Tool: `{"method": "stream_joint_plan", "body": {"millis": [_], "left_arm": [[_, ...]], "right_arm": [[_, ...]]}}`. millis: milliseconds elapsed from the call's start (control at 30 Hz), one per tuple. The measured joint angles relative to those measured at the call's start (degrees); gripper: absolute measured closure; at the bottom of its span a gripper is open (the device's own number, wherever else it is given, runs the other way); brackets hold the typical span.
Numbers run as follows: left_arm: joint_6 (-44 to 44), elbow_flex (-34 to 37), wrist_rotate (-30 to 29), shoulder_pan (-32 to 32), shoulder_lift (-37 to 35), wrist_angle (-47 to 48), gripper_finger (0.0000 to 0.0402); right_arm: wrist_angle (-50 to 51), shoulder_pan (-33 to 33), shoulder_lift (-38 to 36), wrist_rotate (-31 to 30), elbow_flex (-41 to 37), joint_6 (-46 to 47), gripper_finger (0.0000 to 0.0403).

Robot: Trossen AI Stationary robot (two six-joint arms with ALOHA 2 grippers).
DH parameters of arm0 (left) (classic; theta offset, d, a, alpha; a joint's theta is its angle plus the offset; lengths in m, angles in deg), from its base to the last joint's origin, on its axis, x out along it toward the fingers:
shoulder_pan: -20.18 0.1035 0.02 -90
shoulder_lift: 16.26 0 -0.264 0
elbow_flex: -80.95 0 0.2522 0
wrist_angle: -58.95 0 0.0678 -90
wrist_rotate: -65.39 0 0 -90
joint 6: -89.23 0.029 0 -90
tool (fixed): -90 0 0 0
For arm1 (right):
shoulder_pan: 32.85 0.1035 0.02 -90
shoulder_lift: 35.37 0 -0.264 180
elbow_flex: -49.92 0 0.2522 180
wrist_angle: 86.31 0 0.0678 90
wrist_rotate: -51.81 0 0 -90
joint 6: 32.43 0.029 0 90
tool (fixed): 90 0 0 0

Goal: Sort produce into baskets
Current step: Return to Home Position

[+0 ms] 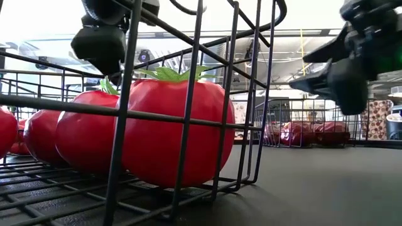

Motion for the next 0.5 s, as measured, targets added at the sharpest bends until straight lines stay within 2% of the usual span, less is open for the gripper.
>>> {"method": "stream_joint_plan", "body": {"millis": [100,167,233,367,433,500], "left_arm": [[0.52,-0.19,-1.06,-0.24,-0.08,0.02,0.0009],[0.95,-0.52,-5.11,-0.20,-0.09,-0.05,0.0009],[1.20,-0.55,-11.76,0.16,-0.09,0.01,0.0009],[-0.02,-0.56,-26.59,1.65,-0.09,-0.01,0.0009],[-0.84,-1.14,-29.92,2.82,-0.09,0.00,0.0009],[-0.34,-2.52,-30.02,4.10,-0.09,0.02,0.0009]], "right_arm": [[0.01,-3.49,0.00,0.27,0.00,1.19,0.0025],[0.07,-5.79,0.02,1.93,0.00,4.72,0.0025],[-0.06,-8.06,0.04,6.29,-0.06,8.23,0.0025],[-0.52,-12.31,0.07,18.99,-0.97,11.71,0.0025],[-1.13,-14.16,0.07,24.21,-1.70,11.19,0.0025],[-2.95,-15.75,0.07,26.35,-3.00,10.11,0.0025]]}}
